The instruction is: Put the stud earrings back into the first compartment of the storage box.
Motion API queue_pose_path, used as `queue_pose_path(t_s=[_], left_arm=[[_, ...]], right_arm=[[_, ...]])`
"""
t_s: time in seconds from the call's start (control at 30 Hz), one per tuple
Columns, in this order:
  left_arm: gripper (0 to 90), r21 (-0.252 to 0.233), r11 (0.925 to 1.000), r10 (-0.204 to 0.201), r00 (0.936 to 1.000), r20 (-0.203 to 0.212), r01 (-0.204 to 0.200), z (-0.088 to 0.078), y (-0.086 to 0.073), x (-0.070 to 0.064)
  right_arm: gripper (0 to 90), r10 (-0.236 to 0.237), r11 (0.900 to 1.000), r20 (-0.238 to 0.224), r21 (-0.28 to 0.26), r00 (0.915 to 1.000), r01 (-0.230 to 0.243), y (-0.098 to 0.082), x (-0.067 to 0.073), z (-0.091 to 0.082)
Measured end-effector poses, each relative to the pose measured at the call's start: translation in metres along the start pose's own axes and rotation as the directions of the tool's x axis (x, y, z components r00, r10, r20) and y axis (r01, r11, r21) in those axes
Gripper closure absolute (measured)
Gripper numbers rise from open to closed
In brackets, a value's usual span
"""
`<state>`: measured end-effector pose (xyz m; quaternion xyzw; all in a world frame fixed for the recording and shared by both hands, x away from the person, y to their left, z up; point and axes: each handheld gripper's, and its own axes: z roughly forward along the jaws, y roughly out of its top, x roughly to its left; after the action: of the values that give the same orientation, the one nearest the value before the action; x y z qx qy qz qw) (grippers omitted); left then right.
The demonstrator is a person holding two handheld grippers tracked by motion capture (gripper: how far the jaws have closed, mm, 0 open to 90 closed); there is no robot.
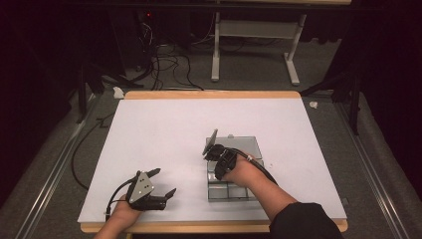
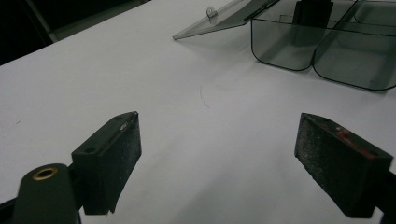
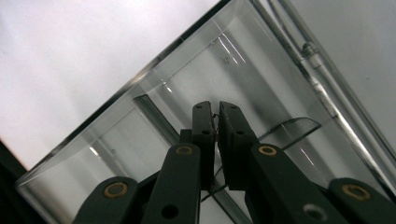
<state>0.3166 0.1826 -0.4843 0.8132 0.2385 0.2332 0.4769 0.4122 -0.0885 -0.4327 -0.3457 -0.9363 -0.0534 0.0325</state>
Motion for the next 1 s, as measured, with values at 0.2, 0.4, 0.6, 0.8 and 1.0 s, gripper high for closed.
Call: queue_pose_path(t_s=[0.2, 0.4, 0.6, 0.8, 1.0], left_arm=[[14.9, 0.000, 1.0000, 0.000, 1.0000, 0.000, 0.000, 0.000, 0.000, 0.000], [14.9, 0.000, 1.0000, -0.001, 1.0000, -0.001, 0.001, 0.000, 0.000, 0.000], [14.9, 0.000, 1.0000, 0.000, 1.0000, -0.001, -0.001, 0.000, 0.000, 0.000], [14.9, 0.004, 1.0000, -0.001, 1.0000, 0.000, 0.001, 0.000, 0.000, 0.000], [14.9, 0.004, 1.0000, -0.002, 1.0000, -0.001, 0.002, 0.000, 0.000, 0.000]], right_arm=[[82.7, 0.005, 1.000, -0.004, -0.001, 1.0000, -0.005, 0.001, 0.001, 0.003], [82.3, 0.028, 0.999, -0.009, -0.035, 0.9996, -0.029, -0.005, 0.000, -0.015], [80.2, 0.073, 0.995, 0.012, -0.072, 0.9973, -0.072, -0.024, -0.015, -0.040], [78.5, 0.131, 0.989, 0.030, -0.076, 0.9910, -0.128, -0.051, -0.033, -0.053], [78.5, 0.179, 0.981, 0.051, -0.079, 0.9825, -0.175, -0.076, -0.048, -0.064]])
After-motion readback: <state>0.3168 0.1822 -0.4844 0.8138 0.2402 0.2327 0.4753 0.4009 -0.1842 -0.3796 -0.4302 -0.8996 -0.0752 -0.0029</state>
